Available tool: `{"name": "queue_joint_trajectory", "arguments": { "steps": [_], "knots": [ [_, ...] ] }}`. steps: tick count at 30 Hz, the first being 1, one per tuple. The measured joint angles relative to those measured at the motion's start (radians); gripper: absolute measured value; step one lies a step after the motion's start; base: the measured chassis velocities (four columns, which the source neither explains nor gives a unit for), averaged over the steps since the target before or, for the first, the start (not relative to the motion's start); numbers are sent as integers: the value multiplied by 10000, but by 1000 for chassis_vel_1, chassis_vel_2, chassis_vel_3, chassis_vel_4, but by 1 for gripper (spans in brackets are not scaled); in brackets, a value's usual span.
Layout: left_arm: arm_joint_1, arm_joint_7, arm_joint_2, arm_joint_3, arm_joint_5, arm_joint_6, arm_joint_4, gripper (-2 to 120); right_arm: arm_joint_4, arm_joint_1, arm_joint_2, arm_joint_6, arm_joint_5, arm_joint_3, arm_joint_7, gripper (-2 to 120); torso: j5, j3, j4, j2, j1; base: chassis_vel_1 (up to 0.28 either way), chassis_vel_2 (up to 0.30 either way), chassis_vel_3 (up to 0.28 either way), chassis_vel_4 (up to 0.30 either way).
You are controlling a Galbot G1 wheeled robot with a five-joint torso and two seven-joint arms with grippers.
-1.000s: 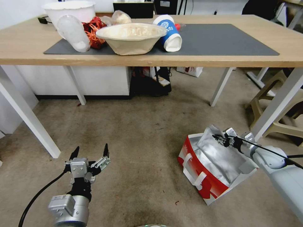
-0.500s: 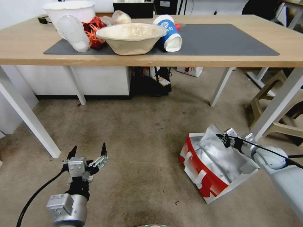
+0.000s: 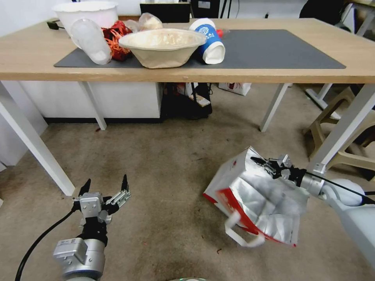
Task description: Pick up the food delivery bag from the floor and place it on the table.
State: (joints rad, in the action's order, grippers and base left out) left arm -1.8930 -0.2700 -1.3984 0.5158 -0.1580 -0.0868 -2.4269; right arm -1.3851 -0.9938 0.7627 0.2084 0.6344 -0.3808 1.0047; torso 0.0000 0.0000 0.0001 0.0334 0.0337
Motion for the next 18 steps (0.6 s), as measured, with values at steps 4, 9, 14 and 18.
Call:
{"name": "queue_joint_trajectory", "arguments": {
  "steps": [4, 9, 14, 18],
  "knots": [
    [26, -196, -31, 19, -50, -158, -62, 100, -498, -186, -135, -253, 795, -172, 882, 0, -1, 0, -2, 0, 0, 0, 0, 0, 0],
    [54, -430, -33, 123, -378, -818, -310, 100, -1135, -391, -351, -746, 1952, -362, 2246, 0, 1, -1, 1, 1, 1, 0, 0, 0, 0],
    [73, -385, -23, 287, -673, -897, -469, 100, -1883, -771, -621, -1623, 3239, -604, 3049, 0, -1, 0, -1, 0, 0, 0, 0, 0, 0],
    [7, -252, -17, 345, -615, -913, -520, 100, -2187, -994, -740, -2231, 4052, -739, 3474, 0, 0, 0, -1, 1, 1, 0, 0, 0, 0]
  ]
}}
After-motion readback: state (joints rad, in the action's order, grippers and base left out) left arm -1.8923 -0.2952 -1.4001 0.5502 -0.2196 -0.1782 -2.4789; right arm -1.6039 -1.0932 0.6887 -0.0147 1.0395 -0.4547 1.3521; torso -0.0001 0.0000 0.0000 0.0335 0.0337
